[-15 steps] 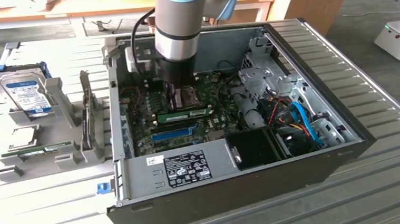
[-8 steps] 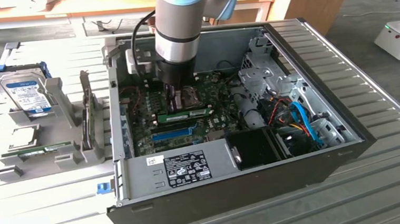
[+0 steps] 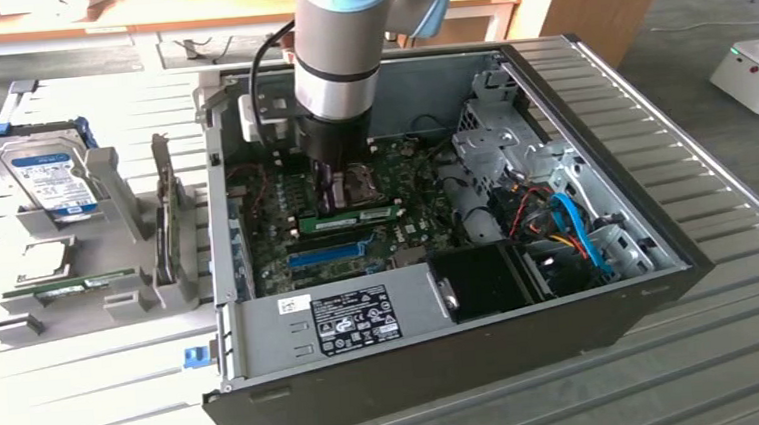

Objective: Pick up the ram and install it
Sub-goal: 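Press down the ram until it locks into place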

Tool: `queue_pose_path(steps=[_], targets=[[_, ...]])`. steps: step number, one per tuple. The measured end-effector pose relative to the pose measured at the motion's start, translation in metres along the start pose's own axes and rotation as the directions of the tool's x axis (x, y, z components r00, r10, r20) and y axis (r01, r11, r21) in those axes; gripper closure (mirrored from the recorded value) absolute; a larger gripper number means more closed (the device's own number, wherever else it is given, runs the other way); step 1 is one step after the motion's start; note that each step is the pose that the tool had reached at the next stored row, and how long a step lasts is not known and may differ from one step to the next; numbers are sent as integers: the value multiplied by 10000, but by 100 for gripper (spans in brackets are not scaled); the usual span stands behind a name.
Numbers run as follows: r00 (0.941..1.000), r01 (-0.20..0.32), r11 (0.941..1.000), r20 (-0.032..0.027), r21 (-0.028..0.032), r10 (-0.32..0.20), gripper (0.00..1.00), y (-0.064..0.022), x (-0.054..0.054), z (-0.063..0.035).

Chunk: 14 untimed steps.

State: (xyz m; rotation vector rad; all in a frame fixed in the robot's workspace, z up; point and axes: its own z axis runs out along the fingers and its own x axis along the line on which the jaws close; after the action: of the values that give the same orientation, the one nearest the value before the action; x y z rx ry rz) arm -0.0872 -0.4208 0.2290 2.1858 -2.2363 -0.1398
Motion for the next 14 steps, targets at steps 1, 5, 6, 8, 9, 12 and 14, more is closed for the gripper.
queue_pose_path(steps=[1,5,6,8,9,12,14], targets=[[10000,0,10000,1,0,0,89,0,0,4],[10000,-1,10000,-4,-2,1,89,-1,2,18],[10000,-1,10000,-4,-2,1,89,-1,2,21],[10000,-1,10000,-5,-2,1,89,-1,2,22],[10000,-1,10000,-4,-2,1,89,-1,2,23],[10000,1,10000,-1,8,-1,89,-1,3,27],[10000,3,10000,-2,27,-3,89,0,5,34]])
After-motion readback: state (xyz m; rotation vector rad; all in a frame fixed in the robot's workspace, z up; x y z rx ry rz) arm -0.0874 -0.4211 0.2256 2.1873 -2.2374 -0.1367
